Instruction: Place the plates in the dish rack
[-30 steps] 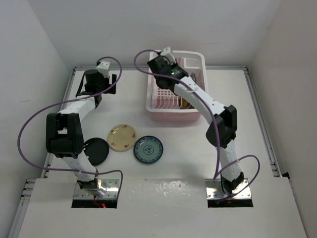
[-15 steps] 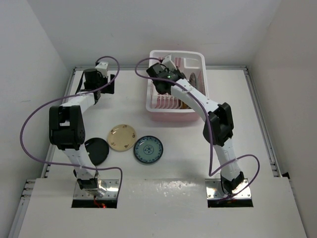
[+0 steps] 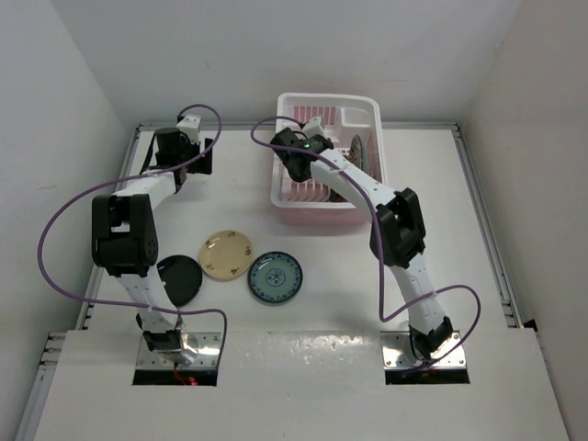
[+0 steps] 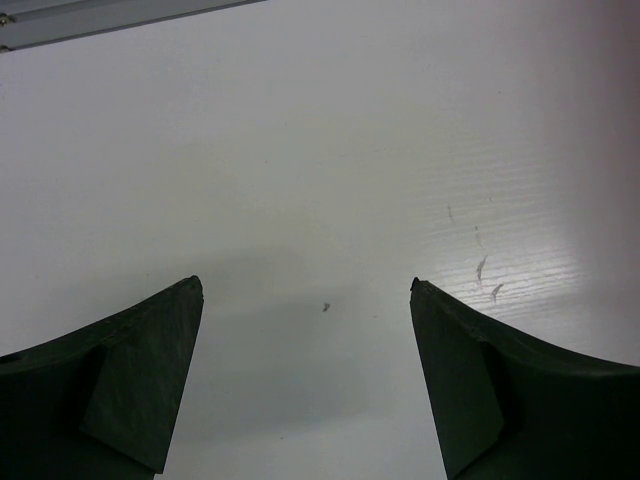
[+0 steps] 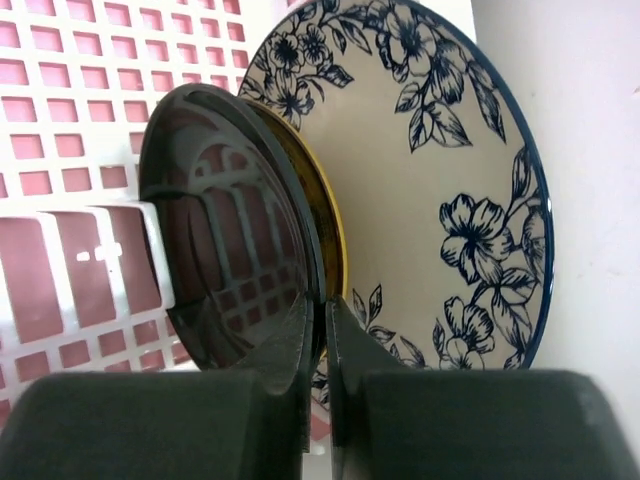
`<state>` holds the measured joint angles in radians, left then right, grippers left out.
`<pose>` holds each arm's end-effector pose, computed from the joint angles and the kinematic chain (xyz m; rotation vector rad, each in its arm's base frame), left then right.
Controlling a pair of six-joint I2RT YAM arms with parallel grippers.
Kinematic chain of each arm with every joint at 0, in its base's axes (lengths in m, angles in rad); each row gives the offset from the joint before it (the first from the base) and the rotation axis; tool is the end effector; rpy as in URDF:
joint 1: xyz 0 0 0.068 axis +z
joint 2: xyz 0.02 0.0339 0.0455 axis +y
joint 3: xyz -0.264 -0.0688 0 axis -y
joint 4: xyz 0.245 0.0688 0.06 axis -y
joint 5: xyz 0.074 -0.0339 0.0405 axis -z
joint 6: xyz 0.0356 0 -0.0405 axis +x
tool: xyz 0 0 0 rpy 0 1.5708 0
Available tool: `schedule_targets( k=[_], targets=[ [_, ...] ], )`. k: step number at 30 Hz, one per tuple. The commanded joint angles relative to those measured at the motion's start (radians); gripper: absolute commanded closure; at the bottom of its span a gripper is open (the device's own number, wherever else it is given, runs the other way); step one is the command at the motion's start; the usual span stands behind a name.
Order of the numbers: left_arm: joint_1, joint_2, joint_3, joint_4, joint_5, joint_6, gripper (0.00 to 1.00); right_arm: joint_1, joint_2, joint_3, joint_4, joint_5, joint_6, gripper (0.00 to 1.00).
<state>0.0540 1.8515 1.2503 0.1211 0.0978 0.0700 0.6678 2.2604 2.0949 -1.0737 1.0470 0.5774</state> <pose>0.4257 0.0195 0.2275 0.0772 2.0470 -0.0230 0.3876 0.2665 0.2492 0.1107 2.1645 -0.8011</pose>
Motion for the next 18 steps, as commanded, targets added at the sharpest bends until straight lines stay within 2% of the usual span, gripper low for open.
schedule_targets(
  k=[1, 2, 3, 6, 9, 12, 13, 15, 16, 18],
  targets=[
    [0.012, -0.009, 0.028, 0.029, 0.023, -0.004, 0.12, -0.004, -0.034, -0.021, -0.037, -0.122, 0.015, 0.88],
    [0.012, -0.009, 0.028, 0.029, 0.032, -0.004, 0.12, -0.001, -0.044, -0.03, -0.032, -0.122, 0.012, 0.88],
    [0.012, -0.009, 0.028, 0.029, 0.033, -0.004, 0.12, -0.004, -0.053, -0.041, -0.007, -0.134, 0.009, 0.81],
    [0.012, -0.018, 0.028, 0.038, 0.033, -0.004, 0.12, -0.004, -0.116, -0.081, 0.047, -0.149, -0.017, 0.68],
    [0.001, -0.037, 0.018, 0.038, 0.043, 0.005, 0.12, 0.001, -0.147, -0.078, 0.086, -0.151, -0.054, 0.61],
    [-0.009, -0.057, 0.008, 0.048, 0.043, 0.016, 0.12, 0.001, -0.185, -0.069, 0.145, -0.166, -0.138, 0.49],
    [-0.022, -0.057, 0.008, 0.048, 0.043, 0.016, 0.12, 0.009, -0.194, -0.064, 0.155, -0.163, -0.149, 0.4],
    [-0.031, -0.089, -0.011, 0.048, 0.043, 0.016, 0.12, 0.009, -0.24, -0.062, 0.207, -0.197, -0.213, 0.3],
    [-0.031, -0.089, -0.011, 0.048, 0.043, 0.025, 0.12, 0.009, -0.268, -0.065, 0.24, -0.269, -0.227, 0.2],
    [-0.051, -0.124, -0.032, 0.048, 0.043, 0.025, 0.12, 0.004, -0.333, -0.103, 0.286, -0.368, -0.287, 0.09]
  ],
)
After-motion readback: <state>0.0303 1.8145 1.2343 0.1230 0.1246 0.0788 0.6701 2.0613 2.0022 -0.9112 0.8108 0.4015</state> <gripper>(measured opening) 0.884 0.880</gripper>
